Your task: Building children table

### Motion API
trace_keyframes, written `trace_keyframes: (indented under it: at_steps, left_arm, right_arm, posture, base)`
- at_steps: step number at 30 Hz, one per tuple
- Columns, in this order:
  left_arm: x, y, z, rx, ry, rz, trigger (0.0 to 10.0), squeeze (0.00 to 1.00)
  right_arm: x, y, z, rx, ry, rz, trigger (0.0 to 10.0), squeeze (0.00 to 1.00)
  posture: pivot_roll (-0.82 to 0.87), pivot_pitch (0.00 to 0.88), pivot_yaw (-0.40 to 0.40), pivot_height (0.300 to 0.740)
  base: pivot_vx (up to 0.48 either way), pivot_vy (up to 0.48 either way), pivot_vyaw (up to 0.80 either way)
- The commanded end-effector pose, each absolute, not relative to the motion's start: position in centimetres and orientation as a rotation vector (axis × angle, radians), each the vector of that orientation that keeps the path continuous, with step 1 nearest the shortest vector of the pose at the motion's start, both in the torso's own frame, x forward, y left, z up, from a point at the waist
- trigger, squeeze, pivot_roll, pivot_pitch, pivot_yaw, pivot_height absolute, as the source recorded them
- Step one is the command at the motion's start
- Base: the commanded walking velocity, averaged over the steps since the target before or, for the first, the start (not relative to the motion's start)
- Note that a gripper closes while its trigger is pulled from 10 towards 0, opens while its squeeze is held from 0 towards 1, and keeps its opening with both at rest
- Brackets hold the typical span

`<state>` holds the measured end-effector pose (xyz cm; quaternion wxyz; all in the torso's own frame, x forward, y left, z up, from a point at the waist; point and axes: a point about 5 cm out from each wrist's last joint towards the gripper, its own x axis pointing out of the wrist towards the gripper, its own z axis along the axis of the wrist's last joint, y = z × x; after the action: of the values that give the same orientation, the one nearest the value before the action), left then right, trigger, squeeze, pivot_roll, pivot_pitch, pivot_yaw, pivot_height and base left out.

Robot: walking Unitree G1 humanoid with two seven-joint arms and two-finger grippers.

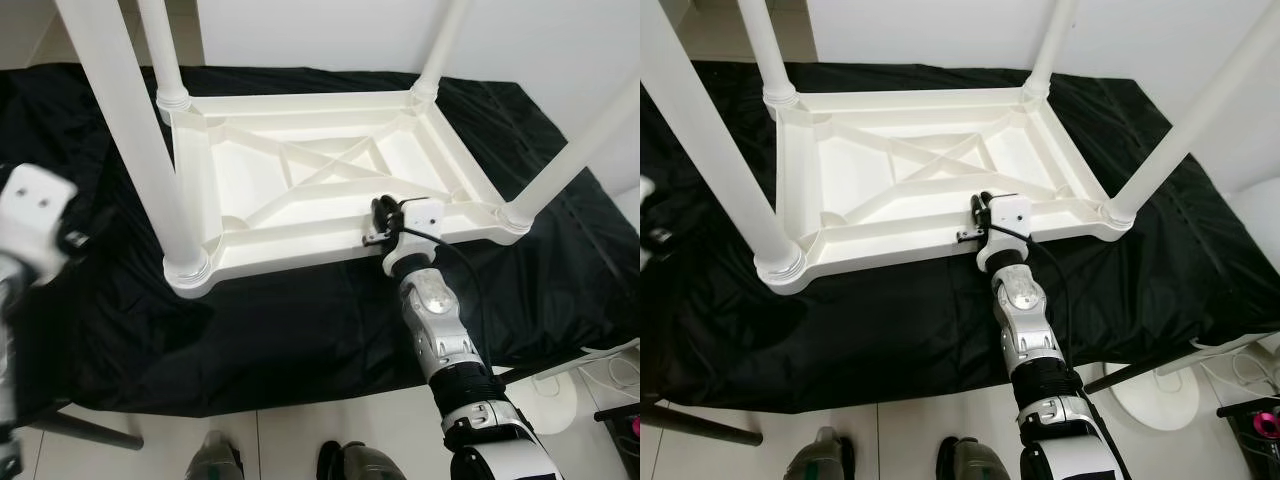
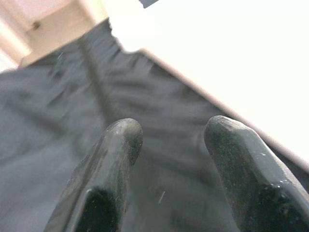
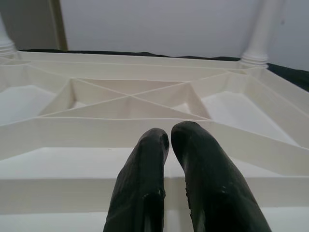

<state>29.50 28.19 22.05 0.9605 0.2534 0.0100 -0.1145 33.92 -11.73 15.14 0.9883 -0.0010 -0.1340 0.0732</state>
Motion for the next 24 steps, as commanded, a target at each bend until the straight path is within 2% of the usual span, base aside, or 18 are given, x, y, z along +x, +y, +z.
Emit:
trace_keyframes:
  at_steps: [1,12,13,23,24]
  left_arm:
    - [29.9,29.0,22.0,0.499,-0.038,0.007,10.0,0.0]
    - [32.7,26.1,22.1,0.33,-0.12,-0.098,10.0,0.0]
    - [32.8,25.6,22.1,0.294,-0.13,-0.127,10.0,0.0]
    - [32.6,23.4,21.6,0.255,-0.171,-0.241,10.0,0.0]
    - [32.5,22.5,21.6,0.235,-0.192,-0.294,10.0,0.0]
  right_arm:
    - [33.7,-12.7,14.7,-0.013,-0.254,0.108,10.0,0.0]
    - [33.3,-15.2,13.9,-0.004,-0.187,-0.058,10.0,0.0]
    - [33.1,-15.6,13.8,0.024,-0.18,-0.077,10.0,1.0]
    - [32.4,-17.5,14.2,0.017,-0.212,-0.21,10.0,1.0]
    - [32.3,-18.4,14.0,0.036,-0.196,-0.271,10.0,0.2]
  posture:
    - [0.08,0.117,-0.049,0.74]
    - [0.01,0.13,-0.018,0.74]
    - [0.0,0.132,-0.012,0.74]
    - [-0.02,0.134,-0.01,0.74]
    - [-0.03,0.133,-0.012,0.74]
  base:
    - [0.0,0.0,0.0]
    - [0.0,0.0,0.0]
    - [0.0,0.0,0.0]
    - [0.0,0.0,0.0]
    - [0.0,0.0,0.0]
